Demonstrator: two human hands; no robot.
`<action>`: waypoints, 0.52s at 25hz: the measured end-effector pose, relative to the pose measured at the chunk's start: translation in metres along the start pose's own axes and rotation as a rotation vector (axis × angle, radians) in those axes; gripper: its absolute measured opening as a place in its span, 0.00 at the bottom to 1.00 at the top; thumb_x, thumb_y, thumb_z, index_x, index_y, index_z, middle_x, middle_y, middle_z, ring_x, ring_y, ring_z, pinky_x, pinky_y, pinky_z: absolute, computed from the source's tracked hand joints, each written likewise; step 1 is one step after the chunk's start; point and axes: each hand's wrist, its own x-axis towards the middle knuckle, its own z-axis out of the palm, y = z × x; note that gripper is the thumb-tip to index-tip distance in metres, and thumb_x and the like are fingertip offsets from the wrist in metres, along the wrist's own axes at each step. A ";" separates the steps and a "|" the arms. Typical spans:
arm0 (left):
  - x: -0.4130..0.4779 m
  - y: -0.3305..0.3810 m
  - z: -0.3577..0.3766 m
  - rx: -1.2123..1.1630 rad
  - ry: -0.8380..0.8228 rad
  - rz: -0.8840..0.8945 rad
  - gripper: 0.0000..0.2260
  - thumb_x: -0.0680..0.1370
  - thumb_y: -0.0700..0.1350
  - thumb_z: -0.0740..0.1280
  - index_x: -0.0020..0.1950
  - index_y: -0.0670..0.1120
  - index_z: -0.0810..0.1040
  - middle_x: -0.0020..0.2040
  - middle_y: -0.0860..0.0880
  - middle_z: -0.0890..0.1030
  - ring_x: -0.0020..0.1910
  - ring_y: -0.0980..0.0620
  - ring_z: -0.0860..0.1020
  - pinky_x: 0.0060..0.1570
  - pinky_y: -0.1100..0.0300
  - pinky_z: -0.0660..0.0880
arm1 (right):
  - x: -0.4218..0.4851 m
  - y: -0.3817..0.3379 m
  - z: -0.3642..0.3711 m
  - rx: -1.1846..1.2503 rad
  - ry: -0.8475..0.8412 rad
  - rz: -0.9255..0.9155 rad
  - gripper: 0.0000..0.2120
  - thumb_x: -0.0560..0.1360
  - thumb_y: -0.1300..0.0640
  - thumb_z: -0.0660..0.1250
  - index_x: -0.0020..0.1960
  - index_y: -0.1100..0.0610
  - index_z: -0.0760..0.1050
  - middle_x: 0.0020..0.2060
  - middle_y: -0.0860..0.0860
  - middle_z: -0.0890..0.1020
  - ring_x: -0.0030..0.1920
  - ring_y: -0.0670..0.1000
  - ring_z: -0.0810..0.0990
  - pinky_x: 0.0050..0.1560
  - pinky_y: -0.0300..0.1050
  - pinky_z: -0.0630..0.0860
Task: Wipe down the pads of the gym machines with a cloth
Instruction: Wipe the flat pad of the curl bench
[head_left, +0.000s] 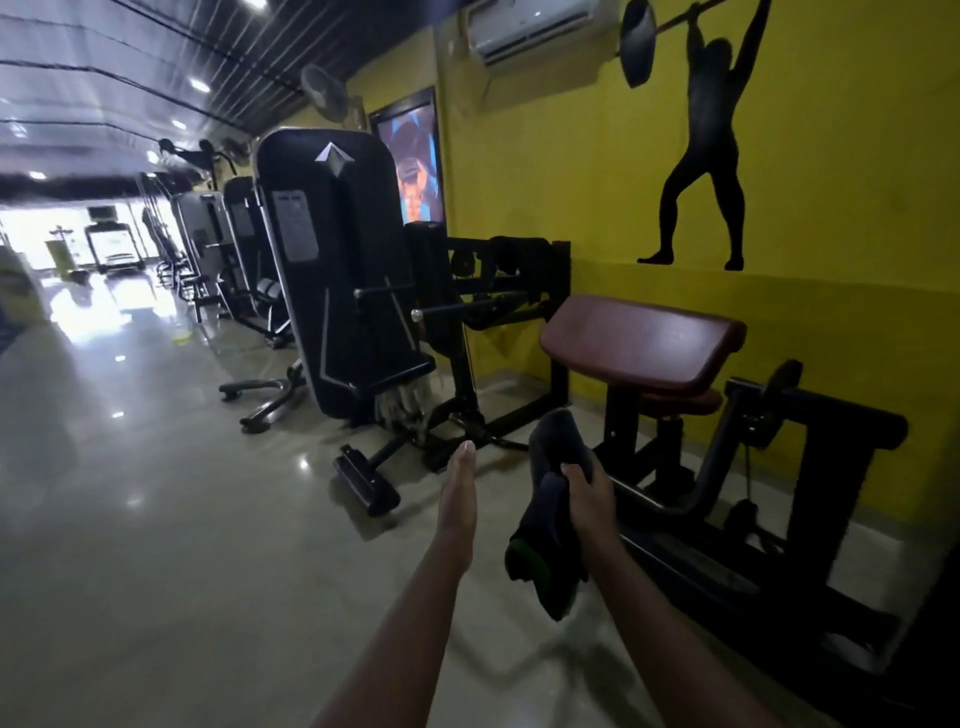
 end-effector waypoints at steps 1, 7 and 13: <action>0.036 0.001 -0.010 0.007 -0.002 0.000 0.24 0.81 0.56 0.51 0.76 0.50 0.58 0.76 0.51 0.60 0.74 0.52 0.59 0.69 0.55 0.54 | 0.026 0.004 0.023 0.012 0.030 -0.004 0.18 0.80 0.60 0.57 0.69 0.56 0.66 0.63 0.56 0.73 0.63 0.58 0.71 0.59 0.50 0.69; 0.242 0.011 -0.071 0.011 -0.092 -0.013 0.23 0.81 0.56 0.51 0.75 0.50 0.59 0.75 0.49 0.61 0.74 0.50 0.59 0.68 0.54 0.56 | 0.168 0.015 0.159 0.055 0.191 -0.056 0.16 0.79 0.64 0.56 0.65 0.59 0.70 0.53 0.53 0.75 0.52 0.51 0.72 0.49 0.40 0.65; 0.423 0.009 -0.063 0.015 -0.248 -0.018 0.22 0.81 0.54 0.53 0.74 0.47 0.62 0.74 0.48 0.64 0.73 0.51 0.62 0.67 0.58 0.58 | 0.313 0.029 0.211 -0.005 0.407 -0.077 0.17 0.78 0.62 0.58 0.66 0.57 0.70 0.58 0.57 0.77 0.58 0.56 0.74 0.54 0.43 0.68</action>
